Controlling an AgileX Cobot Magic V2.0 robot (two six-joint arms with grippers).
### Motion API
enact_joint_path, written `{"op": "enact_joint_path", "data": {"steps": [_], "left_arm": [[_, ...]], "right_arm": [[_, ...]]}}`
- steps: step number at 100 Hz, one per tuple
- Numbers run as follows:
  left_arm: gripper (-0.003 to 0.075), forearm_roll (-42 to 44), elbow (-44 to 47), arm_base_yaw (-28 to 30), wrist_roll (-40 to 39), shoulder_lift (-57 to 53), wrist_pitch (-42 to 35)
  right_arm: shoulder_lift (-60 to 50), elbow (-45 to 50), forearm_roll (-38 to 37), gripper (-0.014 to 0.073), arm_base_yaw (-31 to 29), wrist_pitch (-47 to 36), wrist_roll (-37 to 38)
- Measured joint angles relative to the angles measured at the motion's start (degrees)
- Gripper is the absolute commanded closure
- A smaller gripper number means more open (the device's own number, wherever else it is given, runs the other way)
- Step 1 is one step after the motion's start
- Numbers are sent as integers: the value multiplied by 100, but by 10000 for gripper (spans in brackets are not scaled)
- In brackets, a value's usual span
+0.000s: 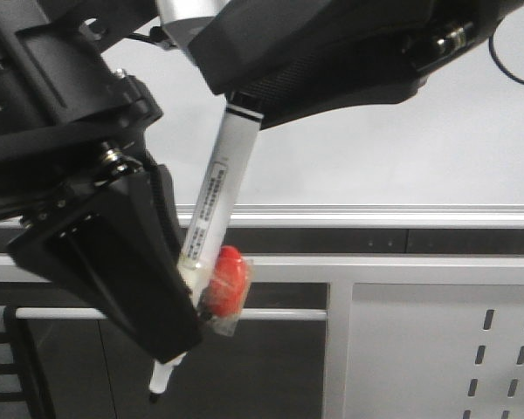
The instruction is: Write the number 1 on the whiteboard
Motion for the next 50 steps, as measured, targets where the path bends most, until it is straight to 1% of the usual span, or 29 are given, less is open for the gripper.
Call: {"op": "enact_joint_path", "data": {"steps": [10, 22, 30, 31, 36, 37, 38, 50], "left_arm": [[739, 10, -210, -9, 0, 2, 90], [739, 20, -445, -9, 0, 2, 232], [739, 33, -517, -9, 0, 2, 332], [739, 33, -516, -9, -12, 2, 356], [739, 33, -529, -9, -60, 15, 434], [739, 33, -529, -9, -78, 15, 434], [739, 33, -529, -9, -98, 15, 462], [739, 33, -529, -9, -235, 28, 531]], "right_arm": [[10, 0, 11, 354, 0, -14, 0], [10, -2, 19, 438, 0, -64, 0], [10, -2, 19, 549, 0, -88, 0], [10, -2, 19, 549, 0, -101, 0], [10, -12, 7, 629, 0, -122, -35], [10, -12, 6, 664, 0, -127, -49], [10, -12, -8, 673, 0, -142, -52], [10, -23, -72, 665, 0, -212, -160]]}}
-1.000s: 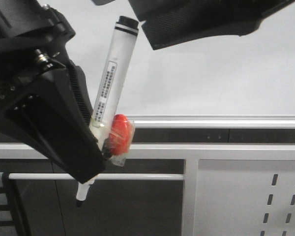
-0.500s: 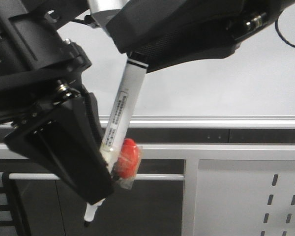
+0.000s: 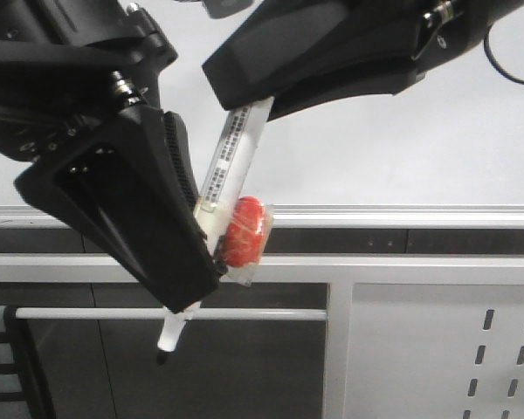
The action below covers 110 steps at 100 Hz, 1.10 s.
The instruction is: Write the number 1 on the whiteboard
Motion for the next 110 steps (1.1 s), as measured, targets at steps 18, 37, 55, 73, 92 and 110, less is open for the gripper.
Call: {"op": "enact_joint_path", "data": {"steps": [18, 37, 55, 73, 92, 110], "left_arm": [[734, 0, 0, 0, -68, 0, 13], [476, 0, 0, -4, -207, 0, 70], [216, 0, -12, -14, -185, 0, 5], [213, 0, -12, -14, -373, 0, -20], [213, 0, -12, -14, -467, 0, -9], [213, 0, -12, -14, -502, 0, -9]], "right_arm": [[0, 0, -16, 665, 0, -10, -26], [0, 0, -27, 665, 0, -24, -13], [12, 0, -96, 665, 13, 86, 105], [12, 0, -189, 665, 24, 186, 144], [12, 0, -322, 665, 24, -39, 144], [12, 0, -499, 665, 24, -529, 144]]}}
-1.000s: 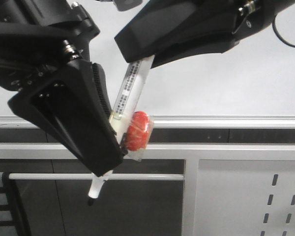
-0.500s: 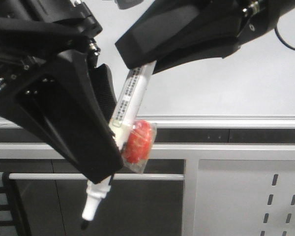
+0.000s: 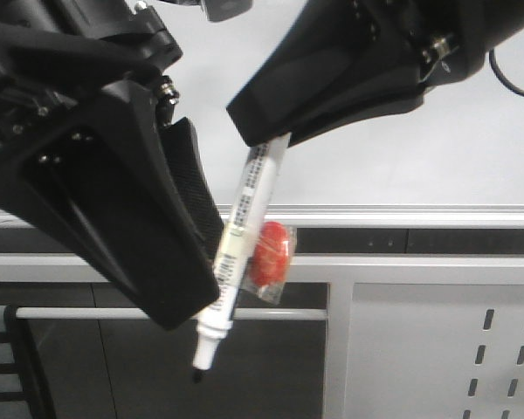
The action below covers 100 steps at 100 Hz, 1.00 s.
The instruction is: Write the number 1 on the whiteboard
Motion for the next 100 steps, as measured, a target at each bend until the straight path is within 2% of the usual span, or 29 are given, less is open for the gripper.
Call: {"op": "enact_joint_path", "data": {"steps": [18, 35, 45, 60, 79, 100], "left_arm": [[214, 282, -12, 0, -118, 0, 0], [241, 1095, -22, 0, -768, 0, 8], [326, 1369, -22, 0, -1056, 0, 12], [526, 1419, -22, 88, -1364, -68, 21], [725, 1441, 9, 272, -1708, -87, 19], [739, 1441, 556, 272, -1765, -366, 21]], "right_arm": [[0, 0, -239, 665, 0, -100, 7], [-11, 0, -464, 665, 0, -170, 13], [-130, 0, -730, 665, 0, -314, 13], [-488, 0, -981, 665, -36, -501, 13], [-907, 0, -1267, 665, -150, -576, 13], [-1148, 0, -1671, 665, -143, -579, 157]]}}
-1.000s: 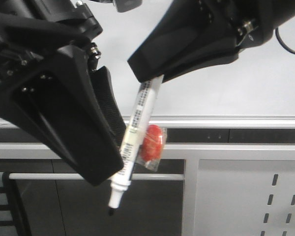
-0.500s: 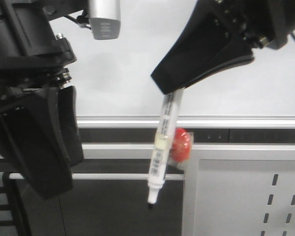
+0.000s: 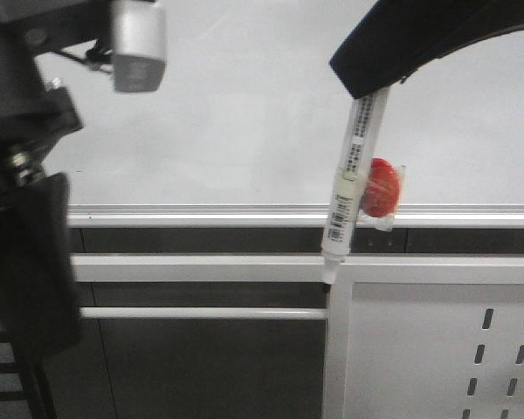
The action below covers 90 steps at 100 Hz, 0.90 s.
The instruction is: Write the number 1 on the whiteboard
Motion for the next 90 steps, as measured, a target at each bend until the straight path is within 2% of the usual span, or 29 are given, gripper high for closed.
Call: {"op": "enact_joint_path", "data": {"steps": [16, 46, 65, 90], "left_arm": [[739, 20, 430, 0, -64, -338, 0], [739, 94, 513, 0, -777, -1612, -1], [739, 866, 527, 0, -1947, -2904, -581], [739, 2241, 673, 0, -3909, -4283, -713]], "right_arm": [[-51, 0, -78, 665, 0, 0, 37], [-50, 0, -190, 665, 0, 0, 48], [-50, 0, -230, 665, 0, 0, 48], [-50, 0, -278, 665, 0, 0, 59]]}}
